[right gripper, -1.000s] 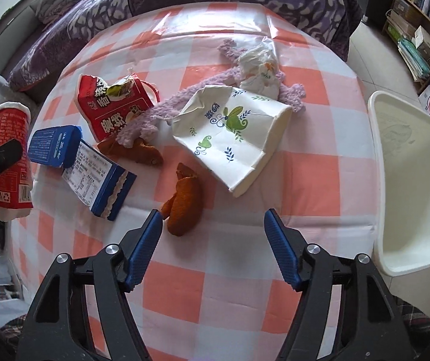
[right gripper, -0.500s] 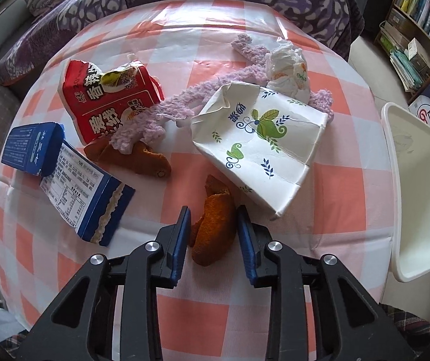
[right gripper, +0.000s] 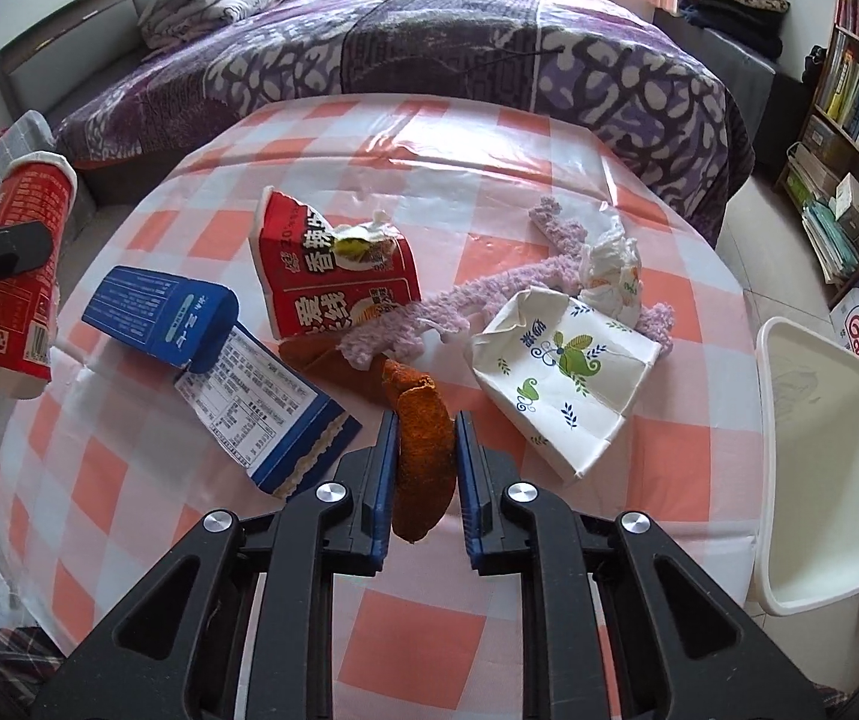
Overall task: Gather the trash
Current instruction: 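Carry the cup and sausage to the white bin and release both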
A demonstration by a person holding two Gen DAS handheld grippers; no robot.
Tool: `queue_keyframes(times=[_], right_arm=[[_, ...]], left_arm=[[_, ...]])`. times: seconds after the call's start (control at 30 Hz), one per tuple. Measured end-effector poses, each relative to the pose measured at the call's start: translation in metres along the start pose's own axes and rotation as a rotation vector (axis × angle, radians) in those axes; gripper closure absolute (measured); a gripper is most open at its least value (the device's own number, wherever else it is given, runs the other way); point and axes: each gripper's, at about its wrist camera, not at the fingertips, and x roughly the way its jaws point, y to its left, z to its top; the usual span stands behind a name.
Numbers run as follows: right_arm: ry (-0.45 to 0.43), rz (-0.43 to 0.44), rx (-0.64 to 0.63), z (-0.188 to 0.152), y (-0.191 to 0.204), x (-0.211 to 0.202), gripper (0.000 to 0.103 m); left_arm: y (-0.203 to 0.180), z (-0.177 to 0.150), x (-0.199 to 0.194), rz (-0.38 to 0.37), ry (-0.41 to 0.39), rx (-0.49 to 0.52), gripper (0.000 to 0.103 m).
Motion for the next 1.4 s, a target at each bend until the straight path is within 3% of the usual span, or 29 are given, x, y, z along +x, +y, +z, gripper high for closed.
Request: queue_keyframes(times=[0.47,0.63,1.4], right_arm=[[-0.205,-0.023,0.071,0.017,-0.031,-0.055,0.086],[-0.235,-0.036,0.092,0.018,-0.043,-0.064,0.085],[-0.287,-0.170,0.251,0.013,-0.131,-0.090,0.085]], left_arm=[[-0.022,0.005,-0.019,-0.013,-0.114,-0.020,0.057],[-0.035,0.002,-0.019,-0.031,-0.125,-0.026,0.057],[-0.141,-0.021,-0.015,-0.093,-0.125,0.174,0.057]])
